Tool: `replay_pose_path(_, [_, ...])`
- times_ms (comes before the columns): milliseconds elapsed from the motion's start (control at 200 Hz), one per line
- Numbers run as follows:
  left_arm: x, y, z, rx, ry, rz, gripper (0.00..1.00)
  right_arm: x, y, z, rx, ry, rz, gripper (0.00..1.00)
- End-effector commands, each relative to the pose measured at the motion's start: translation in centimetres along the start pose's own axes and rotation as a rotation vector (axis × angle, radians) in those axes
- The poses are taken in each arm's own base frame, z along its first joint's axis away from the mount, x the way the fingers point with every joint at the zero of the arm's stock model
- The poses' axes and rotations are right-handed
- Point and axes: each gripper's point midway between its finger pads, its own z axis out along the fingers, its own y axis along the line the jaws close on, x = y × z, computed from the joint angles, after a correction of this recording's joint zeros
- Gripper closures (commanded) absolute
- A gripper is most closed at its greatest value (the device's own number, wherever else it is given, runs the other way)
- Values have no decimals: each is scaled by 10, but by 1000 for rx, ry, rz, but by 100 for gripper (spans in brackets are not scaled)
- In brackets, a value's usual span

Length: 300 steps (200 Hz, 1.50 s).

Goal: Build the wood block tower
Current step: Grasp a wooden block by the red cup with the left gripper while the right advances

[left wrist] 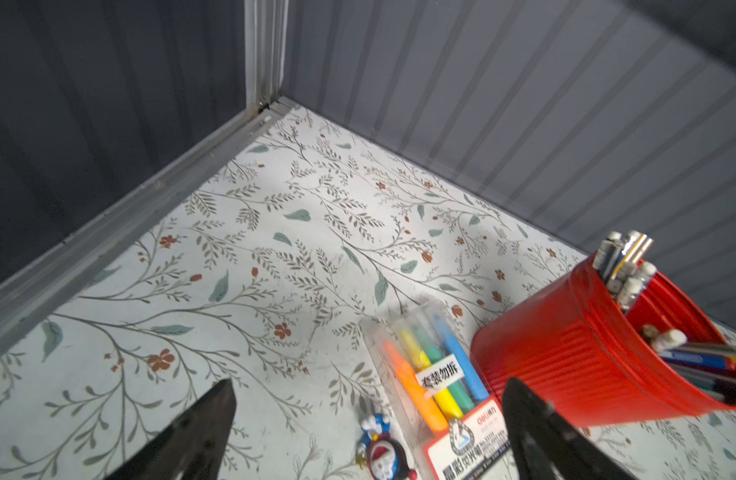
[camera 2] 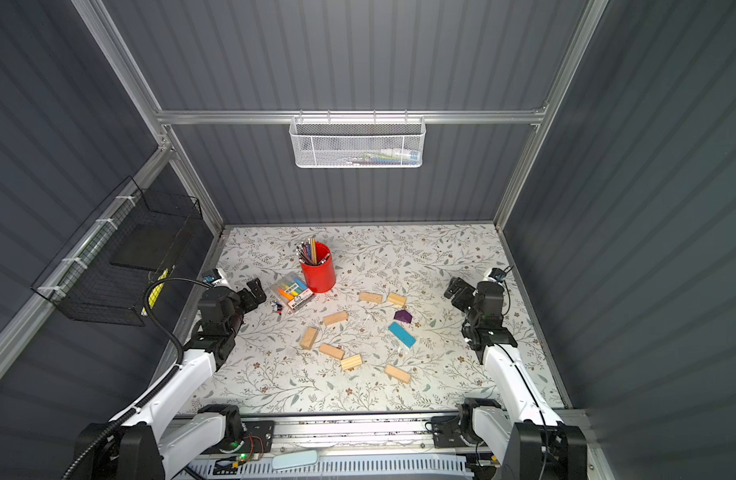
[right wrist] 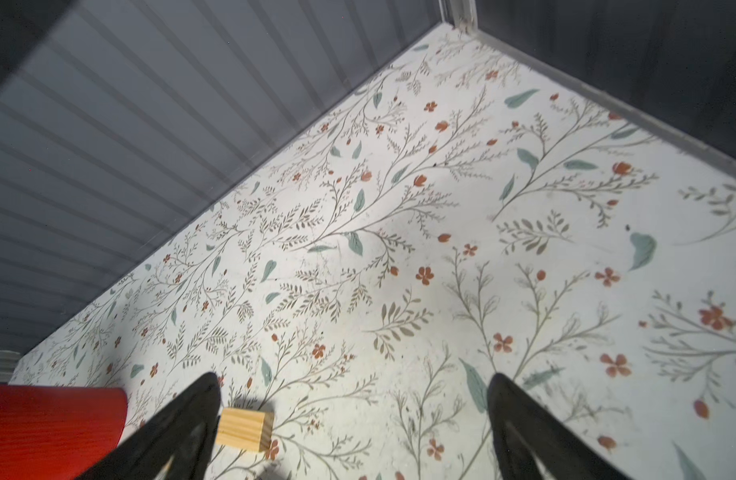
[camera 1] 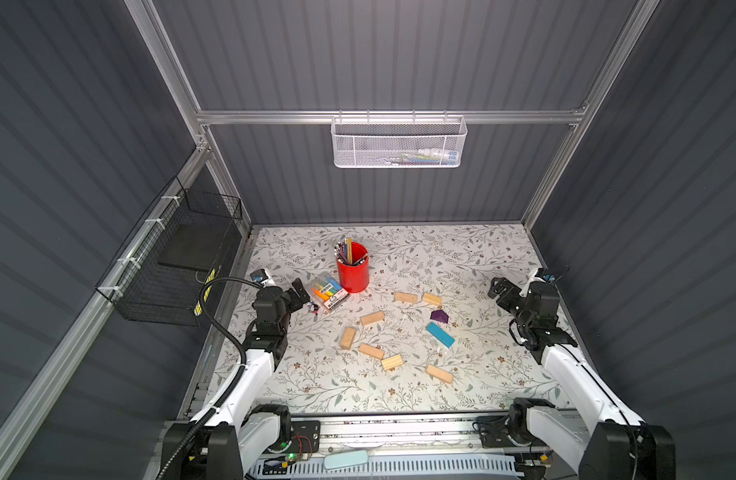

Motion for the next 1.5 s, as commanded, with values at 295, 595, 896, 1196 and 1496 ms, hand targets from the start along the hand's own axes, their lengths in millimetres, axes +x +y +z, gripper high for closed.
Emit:
replay_pose_path(295, [45, -76, -44, 280, 258, 130, 0, 48, 72, -11, -152, 296, -129, 1])
replay_pose_path(595, [97, -118, -74, 464, 470, 286, 0, 109, 118, -24, -259, 495, -262, 1])
replay_pose_path(896, [151, -165, -79, 538, 578, 564, 1, 157, 146, -31, -319, 616, -312, 1])
replay_pose_path(1196, [187, -173, -49, 488, 676, 748, 8, 154, 146, -28, -311, 601, -334, 1])
replay_pose_path(1496, [210, -178, -25, 459, 758, 839, 18, 154, 148, -28, -317, 600, -325, 1])
